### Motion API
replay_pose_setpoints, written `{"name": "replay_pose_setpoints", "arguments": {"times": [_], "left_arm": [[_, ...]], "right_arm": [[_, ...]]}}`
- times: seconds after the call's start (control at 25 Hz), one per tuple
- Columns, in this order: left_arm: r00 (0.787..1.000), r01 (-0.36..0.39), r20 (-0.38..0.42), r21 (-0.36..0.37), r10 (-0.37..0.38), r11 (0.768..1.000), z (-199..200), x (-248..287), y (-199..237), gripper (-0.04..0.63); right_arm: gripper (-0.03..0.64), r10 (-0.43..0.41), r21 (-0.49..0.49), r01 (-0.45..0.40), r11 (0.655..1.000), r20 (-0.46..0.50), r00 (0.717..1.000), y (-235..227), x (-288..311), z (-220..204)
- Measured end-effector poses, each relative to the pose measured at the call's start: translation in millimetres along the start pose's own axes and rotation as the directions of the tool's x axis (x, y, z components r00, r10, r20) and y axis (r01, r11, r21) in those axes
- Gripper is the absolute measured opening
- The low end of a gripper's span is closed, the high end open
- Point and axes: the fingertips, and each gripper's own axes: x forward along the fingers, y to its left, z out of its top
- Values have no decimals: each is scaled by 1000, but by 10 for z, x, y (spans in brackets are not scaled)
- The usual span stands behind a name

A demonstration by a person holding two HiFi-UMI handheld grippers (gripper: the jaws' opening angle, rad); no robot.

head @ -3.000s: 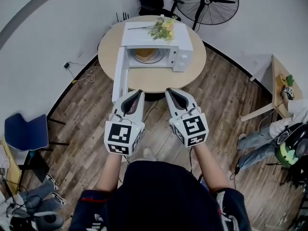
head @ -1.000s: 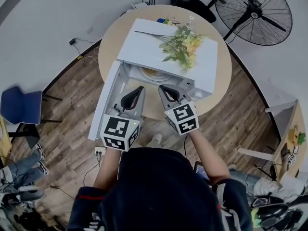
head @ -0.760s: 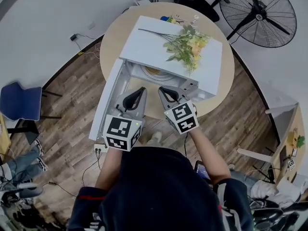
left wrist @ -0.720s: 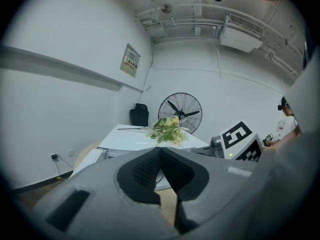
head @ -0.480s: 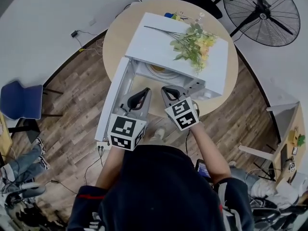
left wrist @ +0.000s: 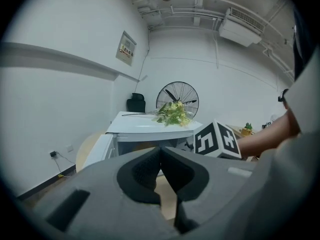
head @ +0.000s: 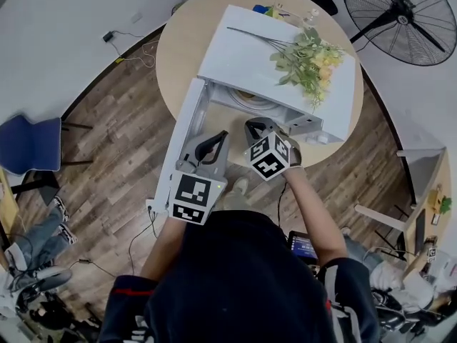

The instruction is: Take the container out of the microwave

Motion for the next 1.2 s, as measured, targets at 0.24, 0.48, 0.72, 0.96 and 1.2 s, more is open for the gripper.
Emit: {"name": "replay_pose_setpoints", "arguments": {"times": [0.24, 0.48, 0.72, 0.96, 1.2], "left_arm": [[999, 7, -37, -13, -7, 1000, -171, 16, 78, 14], [998, -10, -63, -14, 9, 1000, -284, -16, 142, 14], [996, -46, -77, -21, 44, 999, -346, -87, 291, 14], [993, -83, -91, -14, 81, 996, -406, -95, 383, 14], [990, -95, -107, -14, 93, 995, -484, -91, 385, 14]], "right_arm": [[5, -20, -151, 4, 989, -100, 995, -69, 337, -106], [5, -70, -175, 50, 983, -111, 991, -203, 605, -138], [77, -107, -178, 84, 980, -125, 986, -301, 768, -205], [180, -156, -220, 131, 967, -101, 983, -397, 833, -157], [206, -176, -247, 144, 958, -110, 978, -467, 987, -158]]}}
